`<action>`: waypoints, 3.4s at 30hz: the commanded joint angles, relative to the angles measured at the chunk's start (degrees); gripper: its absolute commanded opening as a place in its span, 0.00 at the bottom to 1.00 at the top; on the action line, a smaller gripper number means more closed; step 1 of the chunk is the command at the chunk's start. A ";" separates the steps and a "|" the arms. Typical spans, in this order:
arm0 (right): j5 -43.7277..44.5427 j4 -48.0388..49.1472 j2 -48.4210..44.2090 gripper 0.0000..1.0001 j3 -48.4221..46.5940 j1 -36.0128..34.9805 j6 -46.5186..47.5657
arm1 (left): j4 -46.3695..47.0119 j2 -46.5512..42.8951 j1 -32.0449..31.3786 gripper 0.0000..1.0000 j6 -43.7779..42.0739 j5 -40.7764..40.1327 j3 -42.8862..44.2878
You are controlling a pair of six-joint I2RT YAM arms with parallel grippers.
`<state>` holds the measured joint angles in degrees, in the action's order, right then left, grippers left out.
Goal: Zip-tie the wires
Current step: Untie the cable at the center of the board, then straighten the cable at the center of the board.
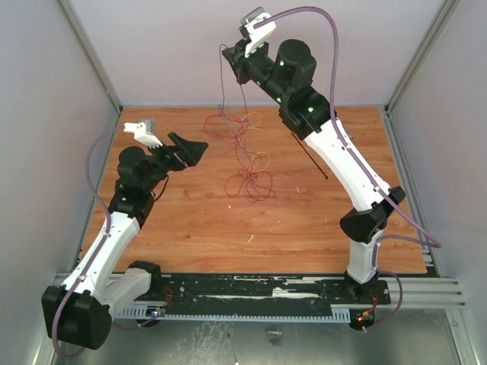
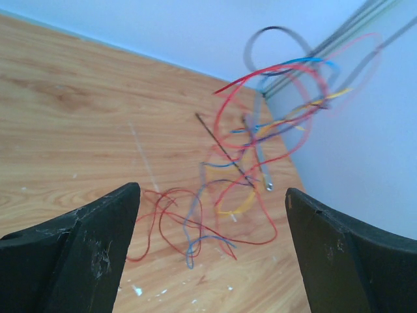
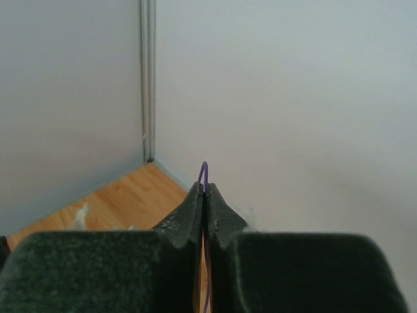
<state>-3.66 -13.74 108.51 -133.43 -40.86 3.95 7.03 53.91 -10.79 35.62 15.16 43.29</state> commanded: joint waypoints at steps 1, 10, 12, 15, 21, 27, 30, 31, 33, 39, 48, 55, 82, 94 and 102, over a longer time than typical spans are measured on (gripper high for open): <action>-1.92 -2.48 0.36 0.00 0.48 0.00 0.03 | 12.05 -0.38 -2.06 0.98 5.16 2.63 -1.43; -6.21 -2.75 -2.14 0.00 5.07 -0.93 -1.40 | 17.34 5.30 -9.25 0.98 1.76 -14.60 2.57; -6.28 -3.13 -2.19 0.00 5.74 -1.26 -1.25 | 18.55 7.36 -11.03 0.98 -0.32 -17.81 4.60; -6.52 -3.96 -2.17 0.00 6.28 -1.68 -1.14 | 16.85 10.91 -13.63 0.98 -3.98 -24.10 9.31; -7.12 -4.24 -3.59 0.00 8.92 -2.83 -1.25 | 12.21 18.83 -15.28 0.98 -7.80 -36.57 18.62; -9.11 -2.37 -7.20 0.00 12.41 -3.10 -3.74 | 8.03 27.95 -16.78 0.98 -13.13 -42.62 25.11; -9.30 -1.21 -9.84 0.00 13.70 -3.12 -4.69 | 6.88 31.75 -16.90 0.98 -13.45 -45.72 25.81; -8.85 -1.13 -10.83 0.00 14.03 -3.16 -4.84 | 6.86 32.58 -16.85 0.98 -13.66 -46.83 25.68; -5.79 -1.54 -13.13 0.00 14.96 -3.10 -4.91 | 7.23 33.97 -16.58 0.98 -14.53 -49.00 25.39; 5.28 -2.55 -22.83 0.00 21.90 -2.32 -4.06 | 5.78 37.05 -9.56 0.98 -10.42 -46.68 25.94; 18.14 -3.35 -39.70 0.00 35.35 9.40 -4.32 | -1.59 45.57 2.74 0.98 -11.16 -45.92 34.30; 27.73 -7.37 -45.22 0.00 41.59 20.02 -3.64 | -4.76 47.88 11.86 0.98 -10.60 -42.72 36.96; -34.82 -10.34 -41.75 0.00 47.71 20.70 -9.50 | 23.10 12.03 0.06 0.98 -2.69 15.99 14.19; -37.73 -4.12 -40.77 0.00 53.39 15.52 -16.37 | 28.90 13.85 -18.85 0.98 -9.77 6.41 12.22; -34.52 -1.70 -40.75 0.00 55.47 11.64 -18.72 | 24.99 15.98 -24.72 0.98 -15.59 2.42 11.82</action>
<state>-40.07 -18.48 68.66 -78.30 -27.86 -12.53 32.64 69.71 -34.09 23.90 20.16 55.81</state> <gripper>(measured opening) 0.007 0.983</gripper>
